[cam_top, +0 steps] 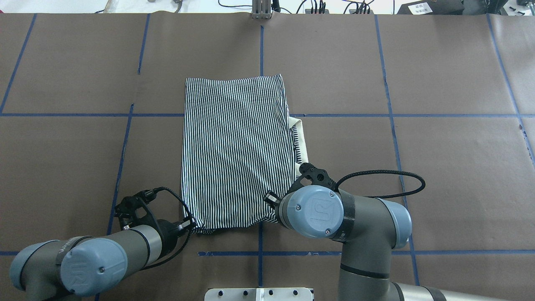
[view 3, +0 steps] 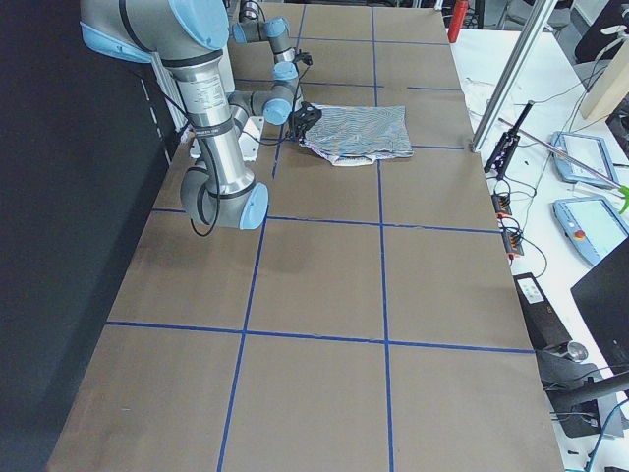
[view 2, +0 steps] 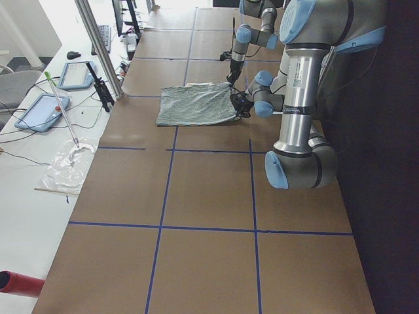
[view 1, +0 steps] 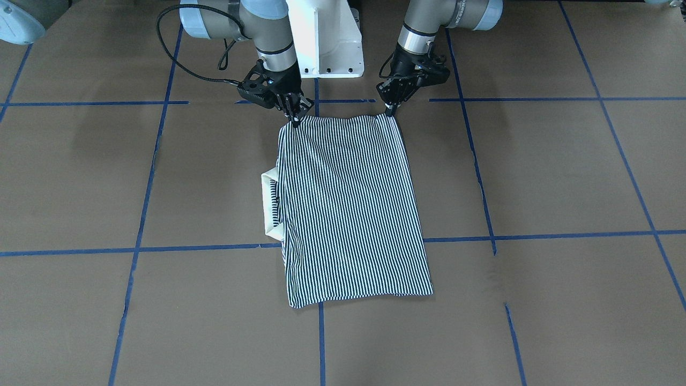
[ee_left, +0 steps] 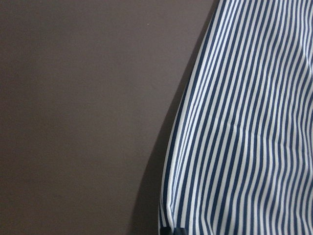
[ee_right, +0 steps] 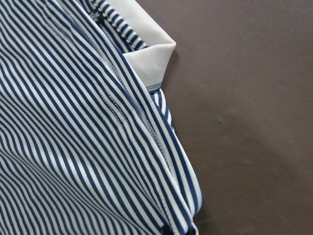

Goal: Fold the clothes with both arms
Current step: 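Grasp the near edge with both grippers and fold it away from the robot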

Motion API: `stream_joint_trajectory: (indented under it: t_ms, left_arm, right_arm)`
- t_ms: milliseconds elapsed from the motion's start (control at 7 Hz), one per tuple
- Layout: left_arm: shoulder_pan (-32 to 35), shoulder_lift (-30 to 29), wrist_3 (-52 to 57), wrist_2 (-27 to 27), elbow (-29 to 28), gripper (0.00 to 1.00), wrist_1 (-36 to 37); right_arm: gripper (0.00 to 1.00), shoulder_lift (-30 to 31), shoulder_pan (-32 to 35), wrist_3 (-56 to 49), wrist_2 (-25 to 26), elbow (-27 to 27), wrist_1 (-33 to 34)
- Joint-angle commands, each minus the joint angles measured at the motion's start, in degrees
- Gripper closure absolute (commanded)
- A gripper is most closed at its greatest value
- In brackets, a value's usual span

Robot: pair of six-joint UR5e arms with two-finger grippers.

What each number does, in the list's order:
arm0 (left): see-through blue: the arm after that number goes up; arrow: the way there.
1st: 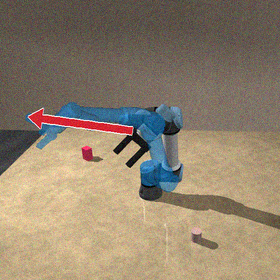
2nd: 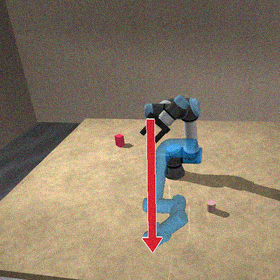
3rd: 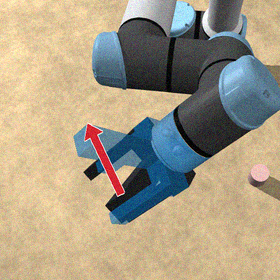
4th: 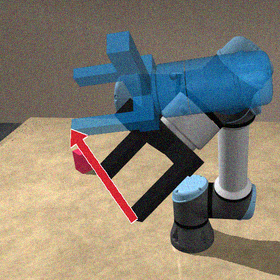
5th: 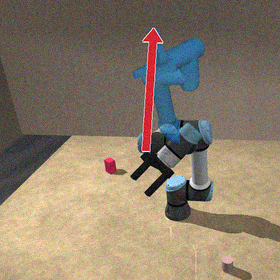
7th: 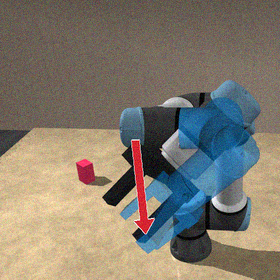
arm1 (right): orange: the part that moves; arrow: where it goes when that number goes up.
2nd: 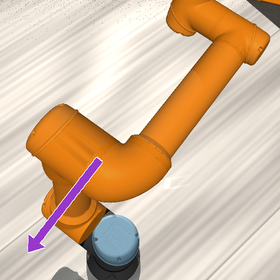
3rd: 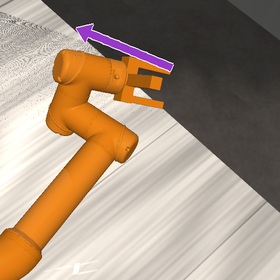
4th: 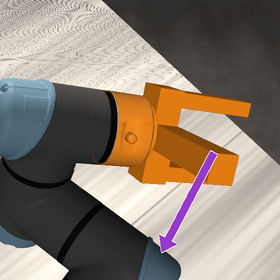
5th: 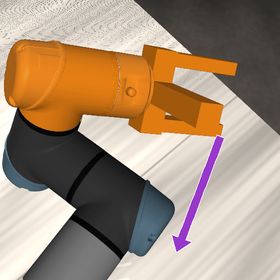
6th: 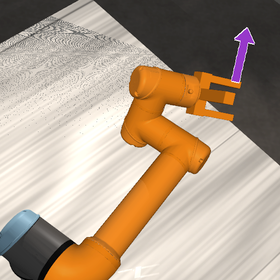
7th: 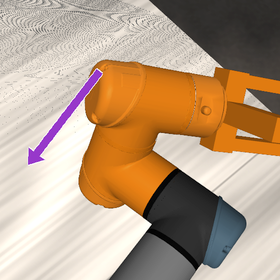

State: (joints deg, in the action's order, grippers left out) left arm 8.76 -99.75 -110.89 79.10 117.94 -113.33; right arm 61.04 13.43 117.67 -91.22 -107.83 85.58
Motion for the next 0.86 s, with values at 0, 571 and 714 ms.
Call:
stream_joint_trajectory:
  t_ms: [0, 571, 714]
  left_arm:
    - [-0.1, -0.1, -2.0, 0.4, 9.9, 1.00, 5.6]
    - [11.0, -6.9, 9.1, 6.9, 10.4, 1.00, 12.7]
    - [16.1, -11.6, 11.3, 10.8, 3.6, 1.00, 12.3]
  right_arm:
    - [1.00, 5.6, -5.0, 3.4, 4.5, -12.9, 7.0]
    - [1.00, -5.8, 8.1, -2.5, 3.2, -8.5, 15.2]
    - [1.00, -10.8, 12.8, -3.2, -0.1, -1.2, 13.8]
